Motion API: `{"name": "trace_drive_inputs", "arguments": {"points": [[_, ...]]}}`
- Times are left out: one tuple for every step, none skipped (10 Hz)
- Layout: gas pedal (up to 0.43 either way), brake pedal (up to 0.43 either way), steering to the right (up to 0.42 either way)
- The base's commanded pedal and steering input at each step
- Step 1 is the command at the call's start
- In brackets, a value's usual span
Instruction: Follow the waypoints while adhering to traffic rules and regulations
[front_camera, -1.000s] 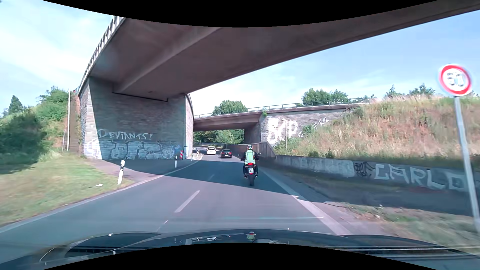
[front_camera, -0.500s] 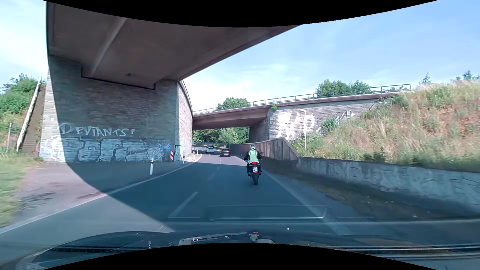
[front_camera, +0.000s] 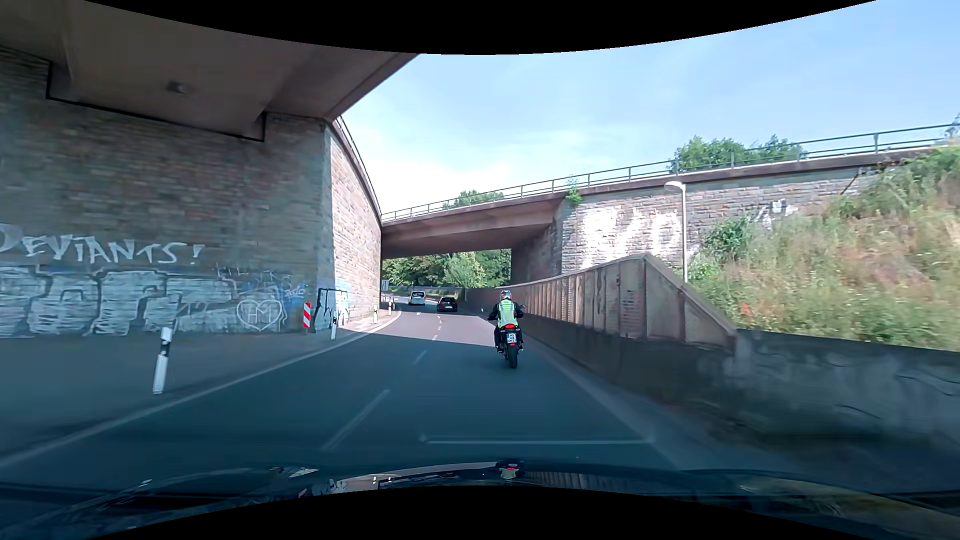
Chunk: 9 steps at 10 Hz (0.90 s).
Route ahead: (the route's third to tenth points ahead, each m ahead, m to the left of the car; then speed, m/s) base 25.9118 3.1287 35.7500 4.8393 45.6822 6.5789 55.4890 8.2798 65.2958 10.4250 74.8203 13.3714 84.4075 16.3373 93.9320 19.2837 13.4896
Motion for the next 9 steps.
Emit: {"name": "trace_drive_inputs", "arguments": {"points": [[0.209, 0.0, -0.017], [0.209, 0.0, -0.017], [0.209, 0.0, -0.017], [0.209, 0.0, -0.017], [0.209, 0.0, -0.017], [0.209, 0.0, -0.017], [0.209, 0.0, -0.017], [0.209, 0.0, -0.017], [0.209, 0.0, -0.018]]}}
